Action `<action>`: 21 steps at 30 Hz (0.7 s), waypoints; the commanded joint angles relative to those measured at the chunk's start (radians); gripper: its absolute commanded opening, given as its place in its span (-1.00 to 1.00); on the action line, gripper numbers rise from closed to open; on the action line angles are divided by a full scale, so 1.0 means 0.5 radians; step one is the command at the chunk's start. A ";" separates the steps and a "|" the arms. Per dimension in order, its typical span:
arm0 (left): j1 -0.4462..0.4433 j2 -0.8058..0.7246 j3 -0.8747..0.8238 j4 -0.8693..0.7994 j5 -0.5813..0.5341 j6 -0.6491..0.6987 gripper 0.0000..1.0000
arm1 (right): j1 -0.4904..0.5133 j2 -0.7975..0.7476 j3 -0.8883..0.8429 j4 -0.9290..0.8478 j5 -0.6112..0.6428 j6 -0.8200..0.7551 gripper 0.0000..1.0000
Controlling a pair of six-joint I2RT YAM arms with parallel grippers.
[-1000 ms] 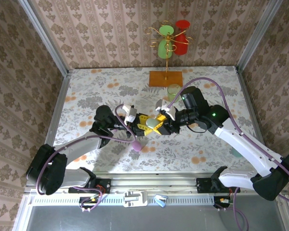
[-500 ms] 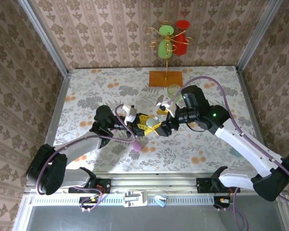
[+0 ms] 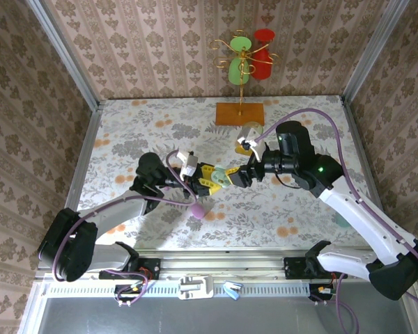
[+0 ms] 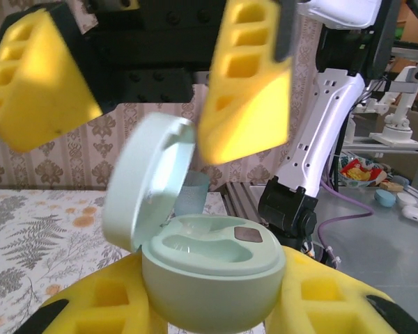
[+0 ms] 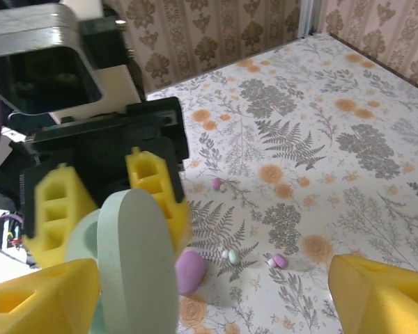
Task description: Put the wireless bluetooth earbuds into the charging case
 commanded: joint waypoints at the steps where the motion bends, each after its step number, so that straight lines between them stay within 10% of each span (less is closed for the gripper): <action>1: 0.005 0.012 -0.022 0.177 0.086 -0.051 -0.72 | -0.018 -0.005 -0.023 0.044 0.117 0.043 0.72; 13: 0.117 0.027 -0.123 0.290 -0.260 0.059 -0.73 | -0.022 -0.211 -0.164 0.359 -0.245 0.223 0.79; 21: 0.248 0.015 -0.216 0.492 -0.631 0.075 -0.75 | -0.152 -0.290 -0.483 0.932 0.396 0.923 0.79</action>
